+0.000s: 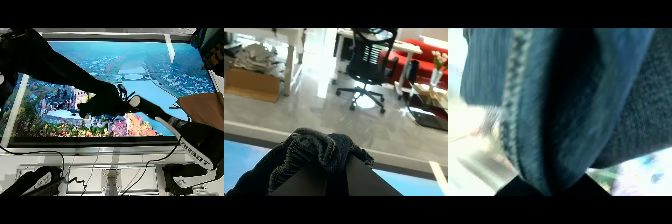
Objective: Fold the clothes and pants, and hang the long-sleeved shirts on hangers.
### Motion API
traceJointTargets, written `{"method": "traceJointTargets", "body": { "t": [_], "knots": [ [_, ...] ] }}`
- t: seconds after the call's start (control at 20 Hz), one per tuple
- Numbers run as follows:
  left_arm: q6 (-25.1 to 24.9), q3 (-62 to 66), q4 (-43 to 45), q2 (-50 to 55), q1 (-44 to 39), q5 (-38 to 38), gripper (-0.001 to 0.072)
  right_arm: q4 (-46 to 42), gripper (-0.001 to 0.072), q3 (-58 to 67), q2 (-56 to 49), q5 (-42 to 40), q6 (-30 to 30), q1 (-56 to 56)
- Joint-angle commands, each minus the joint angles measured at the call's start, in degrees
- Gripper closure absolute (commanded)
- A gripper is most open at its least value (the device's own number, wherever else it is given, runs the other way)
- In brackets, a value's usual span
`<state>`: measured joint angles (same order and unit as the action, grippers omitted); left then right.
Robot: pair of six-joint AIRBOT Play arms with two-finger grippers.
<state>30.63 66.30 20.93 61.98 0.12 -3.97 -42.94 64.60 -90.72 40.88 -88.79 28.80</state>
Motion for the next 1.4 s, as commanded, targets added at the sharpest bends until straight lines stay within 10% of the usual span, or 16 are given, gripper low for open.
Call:
{"method": "traceJointTargets", "body": {
  "t": [0.0,0.45,1.1,1.35],
  "knots": [
    [0.0,0.0,0.0,0.2,0.1,-7.6,0.0667,-14.6,0.0686,7.6,1.8,13.5,-0.2,-9.4],
    [0.0,0.0,0.0,-0.4,0.1,-13.9,0.0667,-23.5,0.0686,26.3,16.3,26.3,5.7,-43.8],
    [-10.9,-4.6,-0.3,-25.5,1.4,-14.3,0.0669,-33.9,0.0686,29.9,35.8,37.2,26.4,-48.6],
    [-27.1,-21.8,-30.7,-33.0,1.5,-15.3,0.0671,-33.7,0.0687,29.6,39.7,39.2,30.6,-48.5]
  ]
}}
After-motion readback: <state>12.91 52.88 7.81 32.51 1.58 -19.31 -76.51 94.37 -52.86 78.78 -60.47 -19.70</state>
